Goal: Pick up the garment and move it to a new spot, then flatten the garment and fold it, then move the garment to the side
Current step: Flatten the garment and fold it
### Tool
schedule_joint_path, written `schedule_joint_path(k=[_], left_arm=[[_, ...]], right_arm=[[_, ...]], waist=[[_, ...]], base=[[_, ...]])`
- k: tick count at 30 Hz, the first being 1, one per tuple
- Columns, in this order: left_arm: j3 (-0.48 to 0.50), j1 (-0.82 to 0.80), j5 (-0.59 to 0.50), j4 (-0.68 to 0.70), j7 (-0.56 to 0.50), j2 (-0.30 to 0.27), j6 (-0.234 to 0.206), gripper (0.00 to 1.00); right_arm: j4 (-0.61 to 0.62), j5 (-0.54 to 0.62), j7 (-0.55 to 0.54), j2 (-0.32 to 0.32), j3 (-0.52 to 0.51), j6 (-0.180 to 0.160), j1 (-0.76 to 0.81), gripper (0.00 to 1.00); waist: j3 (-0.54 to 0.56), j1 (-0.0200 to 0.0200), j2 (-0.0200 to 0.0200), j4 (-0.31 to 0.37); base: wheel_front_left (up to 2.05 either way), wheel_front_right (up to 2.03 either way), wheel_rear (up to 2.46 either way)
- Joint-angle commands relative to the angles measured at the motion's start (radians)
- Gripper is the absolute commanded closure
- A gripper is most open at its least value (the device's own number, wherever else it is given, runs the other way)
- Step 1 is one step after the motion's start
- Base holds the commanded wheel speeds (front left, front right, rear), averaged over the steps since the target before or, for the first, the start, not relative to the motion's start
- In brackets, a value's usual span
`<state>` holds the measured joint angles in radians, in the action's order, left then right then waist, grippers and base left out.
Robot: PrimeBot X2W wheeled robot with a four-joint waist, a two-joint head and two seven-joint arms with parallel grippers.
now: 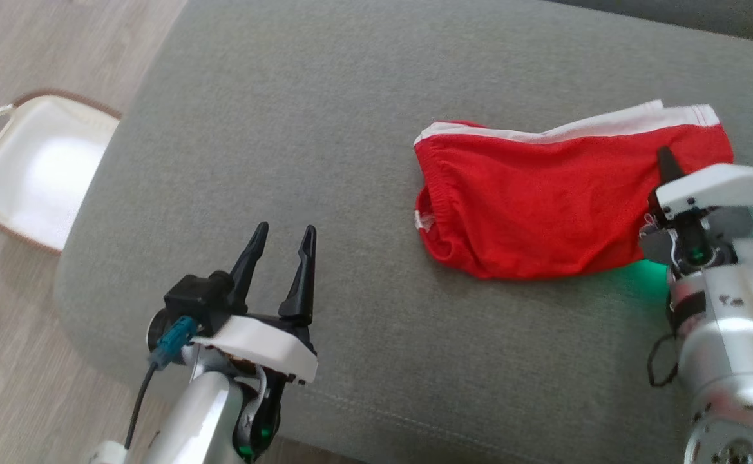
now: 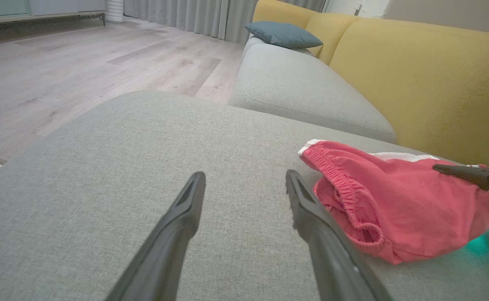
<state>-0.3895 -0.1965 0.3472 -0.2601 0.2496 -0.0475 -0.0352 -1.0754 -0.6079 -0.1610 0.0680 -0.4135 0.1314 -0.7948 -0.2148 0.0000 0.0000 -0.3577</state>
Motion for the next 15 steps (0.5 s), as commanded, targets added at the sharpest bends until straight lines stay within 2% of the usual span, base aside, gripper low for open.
schedule_joint_path(k=[1, 9, 15], left_arm=[[0.034, -0.033, -0.002, 0.027, 0.012, -0.003, -0.002, 0.00], [0.042, -0.013, -0.012, 0.018, 0.012, -0.003, 0.005, 0.00], [0.044, 0.007, -0.018, 0.009, 0.012, -0.003, 0.010, 0.00]], right_arm=[[0.038, -0.017, 0.012, -0.018, 0.027, -0.001, 0.005, 1.00], [0.170, -0.116, 0.087, -0.018, 0.057, -0.001, 0.149, 1.00], [0.246, -0.154, 0.129, -0.018, 0.025, -0.001, 0.270, 1.00]], waist=[[0.013, 0.0000, 0.0000, 0.015], [0.060, 0.0000, 0.0000, 0.077], [0.094, 0.0000, 0.0000, 0.100]], base=[[0.00, 0.00, 0.00], [0.00, 0.00, 0.00], [0.00, 0.00, 0.00]])
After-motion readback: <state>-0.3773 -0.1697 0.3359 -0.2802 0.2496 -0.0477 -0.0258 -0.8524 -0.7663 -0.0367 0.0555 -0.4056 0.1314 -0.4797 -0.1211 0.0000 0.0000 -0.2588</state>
